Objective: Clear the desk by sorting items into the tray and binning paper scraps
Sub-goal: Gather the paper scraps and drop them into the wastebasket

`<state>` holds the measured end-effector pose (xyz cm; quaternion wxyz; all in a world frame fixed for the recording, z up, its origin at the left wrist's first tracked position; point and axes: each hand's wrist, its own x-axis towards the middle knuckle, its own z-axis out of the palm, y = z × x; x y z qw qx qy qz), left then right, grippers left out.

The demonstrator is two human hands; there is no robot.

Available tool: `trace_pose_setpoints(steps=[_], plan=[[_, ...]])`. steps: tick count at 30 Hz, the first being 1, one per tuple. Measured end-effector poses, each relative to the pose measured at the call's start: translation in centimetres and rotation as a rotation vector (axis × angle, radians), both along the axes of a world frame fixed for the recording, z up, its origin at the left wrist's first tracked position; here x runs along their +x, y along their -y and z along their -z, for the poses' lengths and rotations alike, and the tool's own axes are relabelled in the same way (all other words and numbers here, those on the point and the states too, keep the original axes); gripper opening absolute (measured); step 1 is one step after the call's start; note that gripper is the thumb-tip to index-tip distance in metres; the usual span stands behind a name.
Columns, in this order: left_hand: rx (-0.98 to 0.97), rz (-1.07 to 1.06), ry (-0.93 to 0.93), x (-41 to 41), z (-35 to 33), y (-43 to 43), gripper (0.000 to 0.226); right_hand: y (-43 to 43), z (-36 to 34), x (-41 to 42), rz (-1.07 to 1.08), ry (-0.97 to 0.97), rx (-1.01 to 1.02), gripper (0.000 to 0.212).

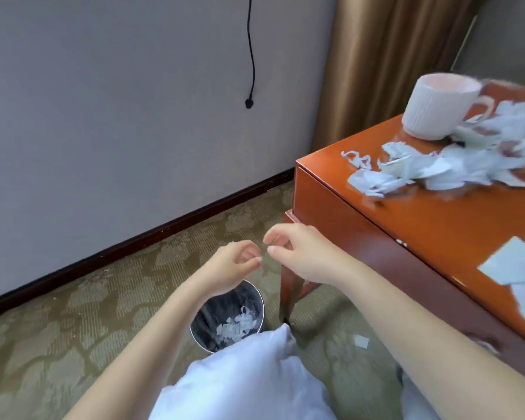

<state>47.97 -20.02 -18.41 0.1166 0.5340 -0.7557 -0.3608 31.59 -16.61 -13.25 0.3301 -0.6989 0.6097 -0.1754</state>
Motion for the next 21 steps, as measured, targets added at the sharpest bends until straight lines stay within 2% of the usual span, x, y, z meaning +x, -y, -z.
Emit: trace_pose_setpoints(steps=[8,14,16,18,21], plan=[[-0.235,0.156,-0.031,-4.4,-10.8,-3.9,0.017,-7.2,-9.9,-6.7,0.054,-0.013,-0.239,0.018],[-0.400,0.271,-0.025,-10.6,-13.6,-5.8,0.012,-11.0,-13.2,-13.7,0.164,-0.160,-0.190,0.021],[-0.503,0.277,0.036,-12.9,-13.6,-5.4,0.023,-11.9,-13.7,-16.0,0.218,-0.190,-0.173,0.026],[-0.580,0.237,0.161,-15.2,-13.3,-4.7,0.045,-13.0,-14.0,-18.2,0.278,-0.207,-0.169,0.031],[-0.513,0.145,0.269,-17.3,-12.4,-3.5,0.066,-14.4,-14.0,-20.1,0.247,-0.274,-0.057,0.043]])
